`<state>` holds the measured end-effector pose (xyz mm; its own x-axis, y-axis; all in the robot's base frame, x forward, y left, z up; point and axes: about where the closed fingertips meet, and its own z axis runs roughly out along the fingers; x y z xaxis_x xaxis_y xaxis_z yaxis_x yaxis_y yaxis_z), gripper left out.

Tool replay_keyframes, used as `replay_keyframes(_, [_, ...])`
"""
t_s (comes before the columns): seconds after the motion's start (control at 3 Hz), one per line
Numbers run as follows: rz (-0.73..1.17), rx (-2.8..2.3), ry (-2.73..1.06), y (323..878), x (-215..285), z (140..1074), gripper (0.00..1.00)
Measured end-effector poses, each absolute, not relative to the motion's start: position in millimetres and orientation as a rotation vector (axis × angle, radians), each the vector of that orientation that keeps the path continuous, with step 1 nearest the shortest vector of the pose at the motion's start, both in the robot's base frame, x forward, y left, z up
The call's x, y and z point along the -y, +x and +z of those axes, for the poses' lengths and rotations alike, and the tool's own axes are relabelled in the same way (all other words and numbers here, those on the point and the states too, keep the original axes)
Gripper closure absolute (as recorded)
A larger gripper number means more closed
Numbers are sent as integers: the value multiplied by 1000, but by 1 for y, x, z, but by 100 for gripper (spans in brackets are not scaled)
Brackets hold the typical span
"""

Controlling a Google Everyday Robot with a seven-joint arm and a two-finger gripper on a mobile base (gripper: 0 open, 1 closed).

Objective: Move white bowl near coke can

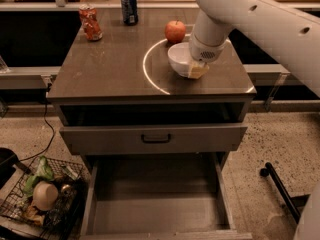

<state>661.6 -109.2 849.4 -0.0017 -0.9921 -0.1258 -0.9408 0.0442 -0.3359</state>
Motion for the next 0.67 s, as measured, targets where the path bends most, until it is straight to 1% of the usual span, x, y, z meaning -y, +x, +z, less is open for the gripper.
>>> replay_keyframes(0.33, [-219, -2005, -1959, 662, 109, 848, 92])
replay_keyframes(0.67, [-218, -2005, -1962, 662, 108, 847, 100])
